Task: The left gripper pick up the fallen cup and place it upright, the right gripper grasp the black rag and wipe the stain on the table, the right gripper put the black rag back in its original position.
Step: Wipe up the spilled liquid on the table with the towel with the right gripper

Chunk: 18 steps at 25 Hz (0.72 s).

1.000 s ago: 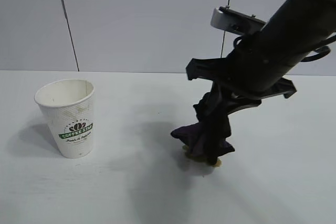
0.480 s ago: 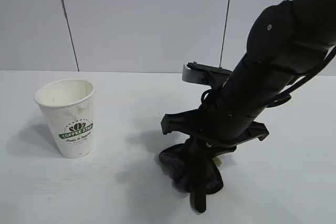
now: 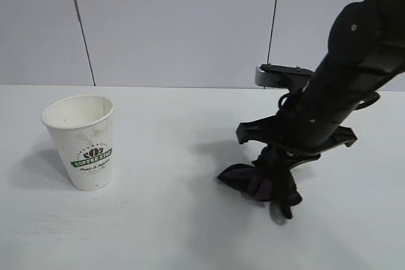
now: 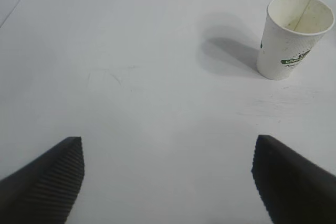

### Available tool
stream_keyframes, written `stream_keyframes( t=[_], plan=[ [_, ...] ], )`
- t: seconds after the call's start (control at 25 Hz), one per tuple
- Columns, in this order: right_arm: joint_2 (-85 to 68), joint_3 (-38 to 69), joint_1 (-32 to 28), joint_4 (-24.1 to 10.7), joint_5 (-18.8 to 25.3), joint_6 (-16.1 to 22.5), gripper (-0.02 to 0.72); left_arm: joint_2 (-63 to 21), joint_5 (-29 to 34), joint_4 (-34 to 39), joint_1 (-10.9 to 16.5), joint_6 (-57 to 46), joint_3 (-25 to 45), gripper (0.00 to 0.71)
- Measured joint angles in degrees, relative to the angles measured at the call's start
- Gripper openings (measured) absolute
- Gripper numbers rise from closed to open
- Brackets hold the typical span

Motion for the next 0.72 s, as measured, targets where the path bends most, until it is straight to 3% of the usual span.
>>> stream_keyframes(
  t=[0.2,0.44,0.56,0.72],
  plan=[
    [0.0,-0.48,-3.33,0.85,2.55,0.0,0.083,0.0,0.0,0.0,0.0,0.0,0.0,0.625],
    [0.12,-0.56,3.88,9.24,5.2,-0.39,0.083,0.0,0.0,0.0,0.0,0.0,0.0,0.625],
    [0.31,-0.49,11.38,10.74,3.29,-1.44,0.083,0.0,0.0,0.0,0.0,0.0,0.0,0.625],
    [0.43,-0.42,17.77,11.06,-4.33,-1.99,0.083,0.0,0.0,0.0,0.0,0.0,0.0,0.625]
  ],
)
